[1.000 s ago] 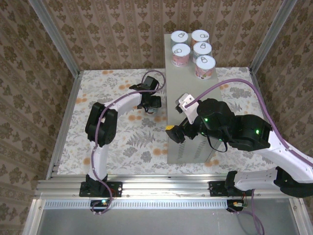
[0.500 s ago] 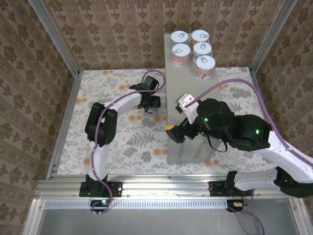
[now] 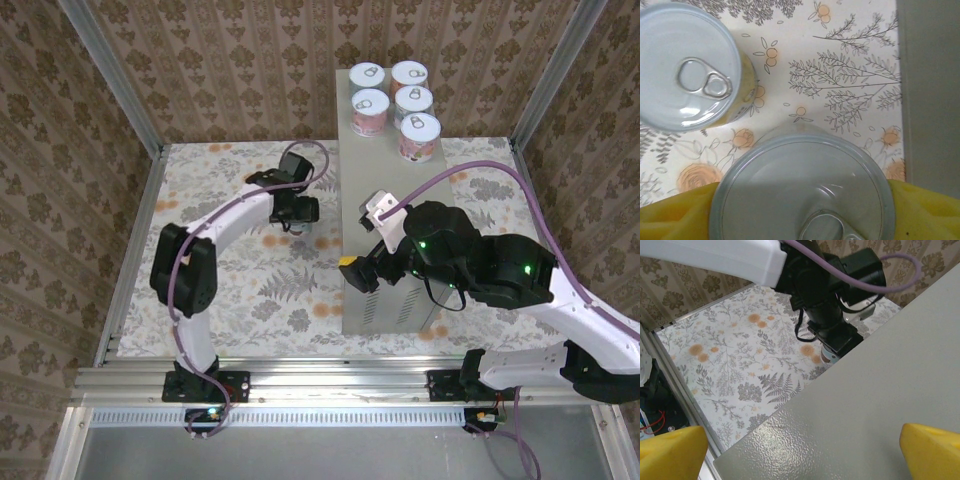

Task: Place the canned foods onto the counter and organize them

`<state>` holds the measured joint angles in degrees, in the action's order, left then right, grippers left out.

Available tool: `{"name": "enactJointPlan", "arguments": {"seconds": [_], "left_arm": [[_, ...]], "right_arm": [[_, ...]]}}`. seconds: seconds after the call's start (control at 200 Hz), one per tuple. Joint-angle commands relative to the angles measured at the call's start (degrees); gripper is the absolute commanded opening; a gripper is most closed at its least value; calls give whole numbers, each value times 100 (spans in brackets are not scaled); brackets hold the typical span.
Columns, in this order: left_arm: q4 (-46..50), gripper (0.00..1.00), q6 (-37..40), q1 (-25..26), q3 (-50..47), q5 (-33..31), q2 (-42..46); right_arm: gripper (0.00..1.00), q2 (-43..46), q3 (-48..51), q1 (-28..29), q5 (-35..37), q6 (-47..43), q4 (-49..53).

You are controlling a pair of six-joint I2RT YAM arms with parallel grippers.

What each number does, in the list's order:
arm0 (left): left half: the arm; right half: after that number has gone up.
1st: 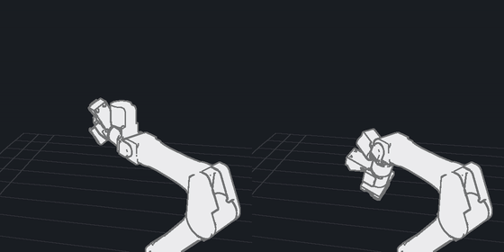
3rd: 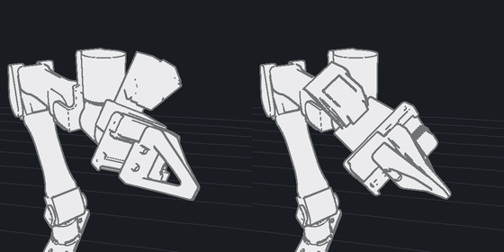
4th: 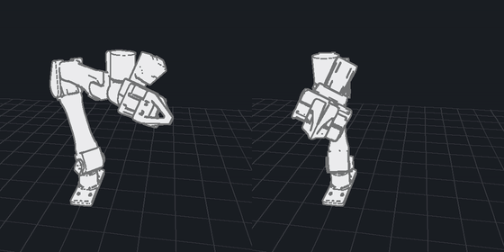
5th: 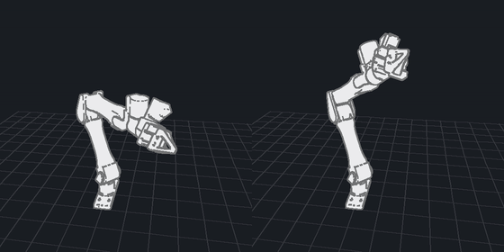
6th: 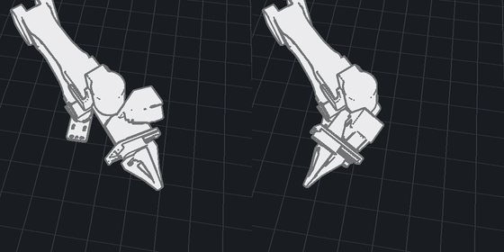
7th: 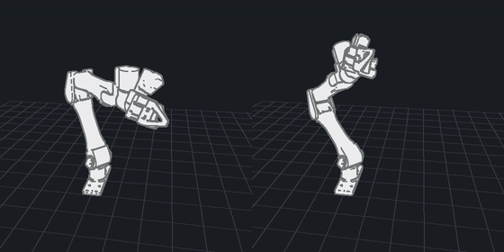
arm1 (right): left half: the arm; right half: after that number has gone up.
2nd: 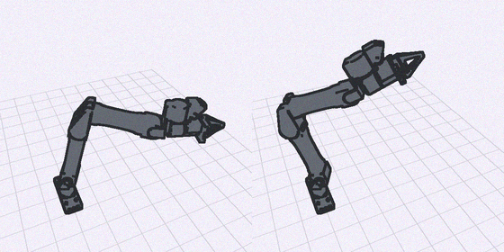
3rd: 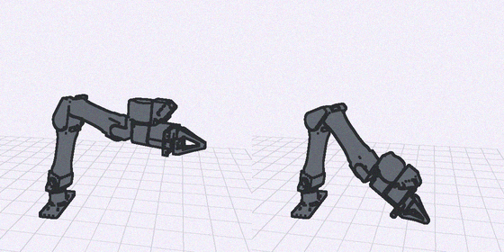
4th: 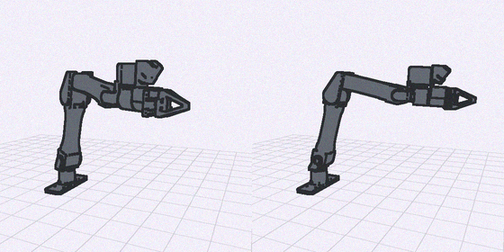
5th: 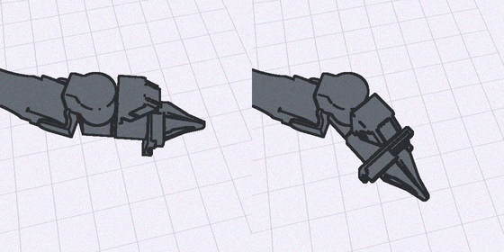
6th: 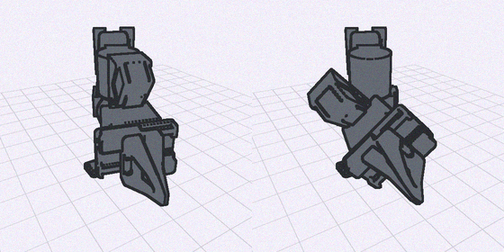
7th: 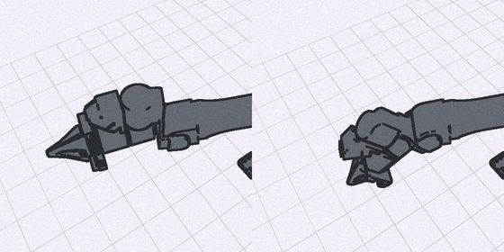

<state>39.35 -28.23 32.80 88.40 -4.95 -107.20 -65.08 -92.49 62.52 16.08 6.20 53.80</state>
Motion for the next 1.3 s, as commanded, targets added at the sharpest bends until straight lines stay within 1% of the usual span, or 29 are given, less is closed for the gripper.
{"name": "enactJointPlan", "arguments": {"seconds": [0.0,0.225,0.33,0.615,0.755,0.89,1.065,1.295], "left_arm": [[251,65,224,-80,-58,-14,654],[910,65,370,-108,185,96,1471],[1160,65,505,-107,373,395,1852],[2200,65,893,55,1490,961,2456],[2441,64,1002,328,2055,1253,2640],[2783,64,1146,717,2792,1310,2580],[3360,64,1373,1379,3898,970,2179],[3990,65,1565,2075,5148,610,1486]], "right_arm": [[100,185,23,36,-40,72,-137],[100,472,173,32,97,75,-77],[100,652,281,32,261,98,7],[100,1199,451,32,672,196,178],[100,1385,483,35,1024,208,404],[100,1566,512,35,1378,291,581],[100,1835,634,34,1802,433,766],[100,2133,723,38,2067,659,1071]]}}
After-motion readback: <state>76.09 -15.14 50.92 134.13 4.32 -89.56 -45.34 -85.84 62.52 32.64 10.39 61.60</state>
